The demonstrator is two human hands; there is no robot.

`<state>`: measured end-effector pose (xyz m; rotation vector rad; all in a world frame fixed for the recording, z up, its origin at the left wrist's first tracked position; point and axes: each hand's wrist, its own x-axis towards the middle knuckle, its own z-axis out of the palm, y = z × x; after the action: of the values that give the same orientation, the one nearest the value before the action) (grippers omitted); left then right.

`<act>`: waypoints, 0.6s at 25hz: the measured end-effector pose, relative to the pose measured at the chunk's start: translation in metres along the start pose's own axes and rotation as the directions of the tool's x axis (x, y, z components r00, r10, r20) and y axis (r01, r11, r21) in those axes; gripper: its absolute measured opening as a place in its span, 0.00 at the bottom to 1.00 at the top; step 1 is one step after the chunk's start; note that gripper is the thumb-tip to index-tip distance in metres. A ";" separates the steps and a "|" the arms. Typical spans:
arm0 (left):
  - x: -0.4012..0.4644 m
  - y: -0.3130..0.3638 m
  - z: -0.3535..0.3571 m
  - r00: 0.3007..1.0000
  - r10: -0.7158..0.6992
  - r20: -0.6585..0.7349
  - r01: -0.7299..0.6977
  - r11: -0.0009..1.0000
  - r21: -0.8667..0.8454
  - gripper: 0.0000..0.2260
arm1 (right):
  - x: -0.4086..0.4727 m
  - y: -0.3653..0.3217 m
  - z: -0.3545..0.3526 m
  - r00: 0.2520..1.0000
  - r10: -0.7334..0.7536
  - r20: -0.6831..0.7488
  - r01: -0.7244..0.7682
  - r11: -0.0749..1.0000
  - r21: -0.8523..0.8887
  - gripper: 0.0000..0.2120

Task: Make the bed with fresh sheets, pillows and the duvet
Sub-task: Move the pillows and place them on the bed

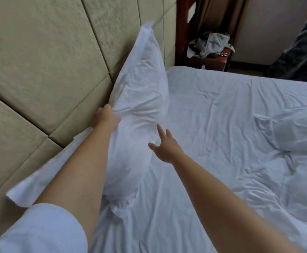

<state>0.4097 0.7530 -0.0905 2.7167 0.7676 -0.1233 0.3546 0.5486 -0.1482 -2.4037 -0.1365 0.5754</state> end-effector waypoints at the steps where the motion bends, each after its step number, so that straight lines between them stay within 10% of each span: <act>1: 0.001 -0.014 0.009 0.998 -0.031 0.063 0.026 0.996 0.083 0.24 | 0.001 0.001 0.010 1.000 0.011 0.027 -0.011 1.000 -0.017 0.36; 7: -0.008 -0.017 0.014 0.992 0.093 -0.080 -0.076 0.978 0.195 0.19 | 0.004 0.003 0.039 0.994 0.060 0.090 -0.055 0.997 -0.056 0.36; 15: -0.022 0.032 -0.019 0.869 0.211 -0.447 -0.287 0.952 -0.109 0.17 | 0.005 -0.009 0.022 1.000 -0.028 0.003 0.028 0.997 -0.066 0.35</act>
<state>0.4073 0.7221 -0.0598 2.6703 0.4912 0.5969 0.3498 0.5698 -0.1599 -2.4611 -0.1924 0.5683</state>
